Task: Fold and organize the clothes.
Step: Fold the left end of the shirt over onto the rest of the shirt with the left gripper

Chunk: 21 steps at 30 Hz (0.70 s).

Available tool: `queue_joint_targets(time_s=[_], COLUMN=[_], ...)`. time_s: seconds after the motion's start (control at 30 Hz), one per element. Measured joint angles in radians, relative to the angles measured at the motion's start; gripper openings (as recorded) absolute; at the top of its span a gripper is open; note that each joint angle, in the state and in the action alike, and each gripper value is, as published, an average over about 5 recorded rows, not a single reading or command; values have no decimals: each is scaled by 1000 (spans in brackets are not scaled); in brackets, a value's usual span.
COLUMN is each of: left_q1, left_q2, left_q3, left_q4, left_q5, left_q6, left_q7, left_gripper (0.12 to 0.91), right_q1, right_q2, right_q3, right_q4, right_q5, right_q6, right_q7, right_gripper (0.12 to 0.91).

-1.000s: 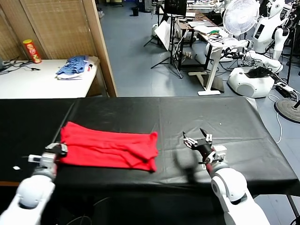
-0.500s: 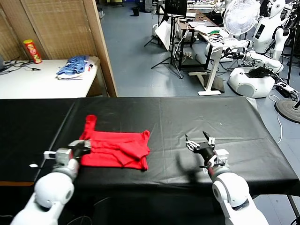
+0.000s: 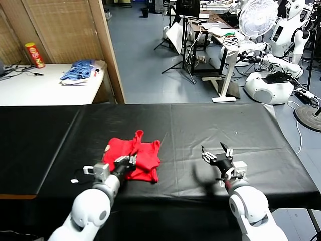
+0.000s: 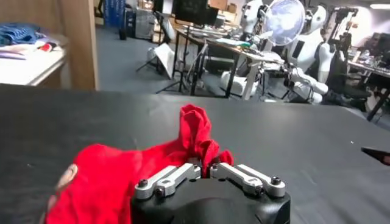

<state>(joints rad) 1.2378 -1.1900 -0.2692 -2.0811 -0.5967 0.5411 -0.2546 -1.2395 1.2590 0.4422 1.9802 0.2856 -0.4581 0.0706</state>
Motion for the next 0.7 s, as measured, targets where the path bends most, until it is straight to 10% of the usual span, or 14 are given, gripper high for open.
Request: queue_joint_targets(time_s=[0.7], left_q1=[-10], left_q2=[-168], left_q3=[15], left_q4=[63], left_q5=[37], left_q6=[-22], left_q7=[-2], left_gripper=[231], right_q1=[33], right_q2=[11], right_q3=[-51], right_q4=[-42], right_q5=[-33], right_q6=[2], right_q7=[-12], right_gripper=[798])
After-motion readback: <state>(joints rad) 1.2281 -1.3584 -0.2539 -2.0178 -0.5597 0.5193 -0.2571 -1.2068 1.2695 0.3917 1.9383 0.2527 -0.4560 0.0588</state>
